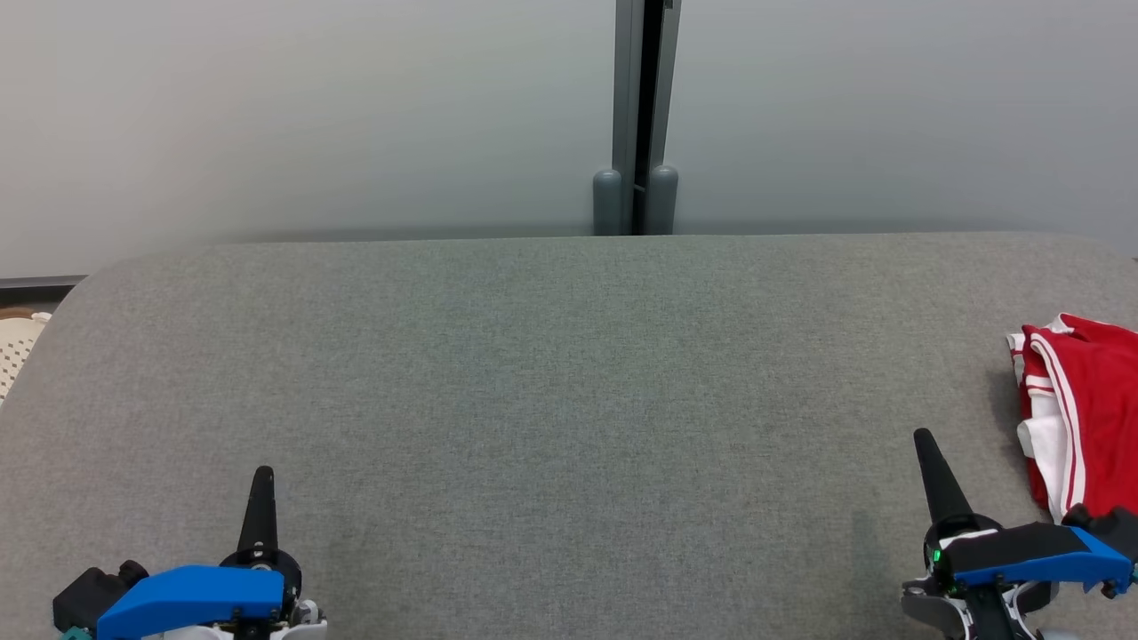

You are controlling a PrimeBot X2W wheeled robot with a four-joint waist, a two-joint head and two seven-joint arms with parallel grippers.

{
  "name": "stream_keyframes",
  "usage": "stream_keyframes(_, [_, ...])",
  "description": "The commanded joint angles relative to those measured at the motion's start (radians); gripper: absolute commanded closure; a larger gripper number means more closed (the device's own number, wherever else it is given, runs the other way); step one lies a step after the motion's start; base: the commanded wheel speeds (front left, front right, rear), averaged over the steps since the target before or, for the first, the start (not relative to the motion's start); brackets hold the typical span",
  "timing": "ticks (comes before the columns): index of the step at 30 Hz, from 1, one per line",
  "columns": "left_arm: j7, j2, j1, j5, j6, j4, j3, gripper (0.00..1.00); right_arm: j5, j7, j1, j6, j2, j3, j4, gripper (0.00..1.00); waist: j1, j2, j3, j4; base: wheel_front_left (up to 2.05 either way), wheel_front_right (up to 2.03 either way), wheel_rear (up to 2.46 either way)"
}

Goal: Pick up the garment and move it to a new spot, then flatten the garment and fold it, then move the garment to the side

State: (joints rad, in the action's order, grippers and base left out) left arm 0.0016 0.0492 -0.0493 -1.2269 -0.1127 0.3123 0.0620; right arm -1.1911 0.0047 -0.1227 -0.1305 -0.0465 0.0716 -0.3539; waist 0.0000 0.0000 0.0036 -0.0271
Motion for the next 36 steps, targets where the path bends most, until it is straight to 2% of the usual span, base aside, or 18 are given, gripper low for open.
stream_keyframes(1, [0.008,0.001,-0.028,-0.024,-0.006,-0.014,0.010,1.00,-0.026,0.006,0.004,0.000,-0.004,0.004,0.018,1.00,0.0000,0.0000,0.000,0.001,0.00,0.00,0.00])
stream_keyframes(36, [0.086,0.001,-0.056,-0.287,-0.017,-0.055,0.043,1.00,-0.314,0.084,0.016,0.000,-0.006,0.033,0.088,1.00,0.0000,0.0000,0.000,0.018,0.00,0.00,0.00])
